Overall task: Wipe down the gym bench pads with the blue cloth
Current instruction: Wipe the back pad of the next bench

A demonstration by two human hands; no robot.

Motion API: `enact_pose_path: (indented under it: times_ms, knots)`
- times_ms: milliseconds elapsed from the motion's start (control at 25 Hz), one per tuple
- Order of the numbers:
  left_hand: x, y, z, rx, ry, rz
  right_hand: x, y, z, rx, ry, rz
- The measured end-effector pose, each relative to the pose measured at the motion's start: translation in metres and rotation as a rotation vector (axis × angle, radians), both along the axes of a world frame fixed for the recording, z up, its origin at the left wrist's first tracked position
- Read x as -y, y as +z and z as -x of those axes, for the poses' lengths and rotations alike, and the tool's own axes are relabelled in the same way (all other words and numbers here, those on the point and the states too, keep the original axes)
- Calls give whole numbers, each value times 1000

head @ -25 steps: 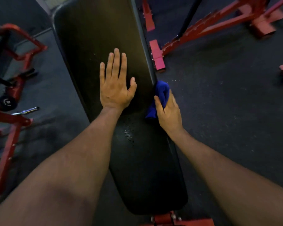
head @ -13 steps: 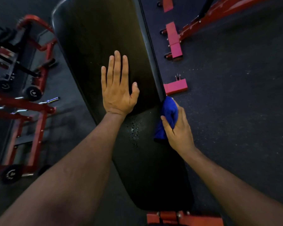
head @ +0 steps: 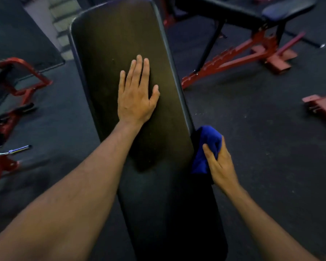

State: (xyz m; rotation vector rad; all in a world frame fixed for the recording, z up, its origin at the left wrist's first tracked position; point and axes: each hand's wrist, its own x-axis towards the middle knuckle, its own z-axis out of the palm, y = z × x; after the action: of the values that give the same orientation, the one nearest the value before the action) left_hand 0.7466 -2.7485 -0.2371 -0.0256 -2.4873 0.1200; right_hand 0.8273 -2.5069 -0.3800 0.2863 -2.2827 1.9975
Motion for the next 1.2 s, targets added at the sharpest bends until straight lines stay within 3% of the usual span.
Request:
enact_pose_path:
  times_ms: [120, 280, 440, 720, 1040, 1200]
  knots:
    - [-14, -40, -54, -20, -20, -23, -3, -17, -23, 24, -32, 9]
    - [-28, -99, -114, 134, -49, 107, -10, -12, -31, 78, 150, -50]
    - [-27, -107, -109, 93, 2, 159, 0, -28, -36, 4, 200, -97]
    - [-26, -113, -107, 69, -29, 141, 28, 25, 29, -28, 148, -106]
    - [-22, -118, -99, 5, -62, 106, -10, -69, -81, 55, 57, -162]
    - [-22, -119, -100, -17, -57, 105, -4, -48, -51, 51, 122, -215]
